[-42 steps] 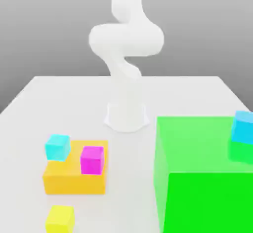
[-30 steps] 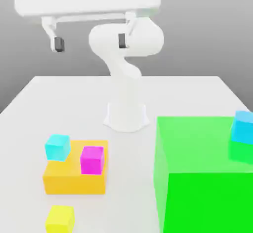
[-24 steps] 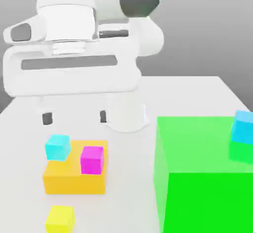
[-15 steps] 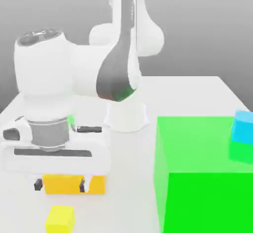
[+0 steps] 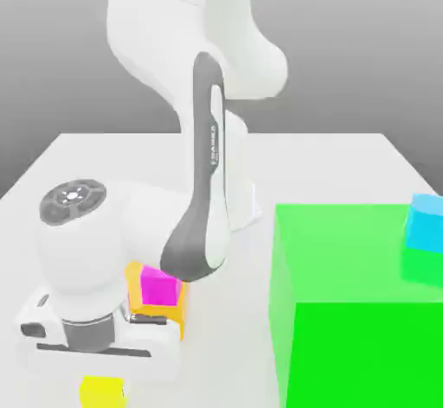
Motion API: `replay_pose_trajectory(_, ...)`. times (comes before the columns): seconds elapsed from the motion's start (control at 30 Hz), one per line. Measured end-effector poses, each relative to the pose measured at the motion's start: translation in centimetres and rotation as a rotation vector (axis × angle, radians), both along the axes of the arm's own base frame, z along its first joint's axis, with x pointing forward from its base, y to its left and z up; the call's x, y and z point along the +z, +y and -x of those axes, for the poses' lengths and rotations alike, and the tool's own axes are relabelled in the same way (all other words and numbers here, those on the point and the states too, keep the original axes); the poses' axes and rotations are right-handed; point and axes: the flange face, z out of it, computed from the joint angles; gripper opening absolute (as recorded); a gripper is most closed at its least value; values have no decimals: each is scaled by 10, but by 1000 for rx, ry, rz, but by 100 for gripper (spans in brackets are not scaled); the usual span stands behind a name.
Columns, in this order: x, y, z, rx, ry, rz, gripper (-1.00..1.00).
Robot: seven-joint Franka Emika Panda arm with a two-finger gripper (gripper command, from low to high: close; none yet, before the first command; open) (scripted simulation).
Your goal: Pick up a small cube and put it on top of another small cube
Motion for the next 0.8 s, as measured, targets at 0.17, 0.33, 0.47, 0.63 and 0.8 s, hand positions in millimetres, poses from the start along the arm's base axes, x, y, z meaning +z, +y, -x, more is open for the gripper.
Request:
replay_pose_trajectory(0.17, 55, 7, 12, -37, -1, -23, -100)
replay_pose_trajectory(0.33, 94, 24, 41, -116, -1, -56, -100)
replay_pose_trajectory(0.47, 120, 37, 69, -177, -1, -64, -100)
replay_pose_trajectory(0.63, 147, 52, 106, -254, 1, -45, -100)
replay_pose_trajectory(0.8, 151, 61, 136, -321, 0, -8, -100)
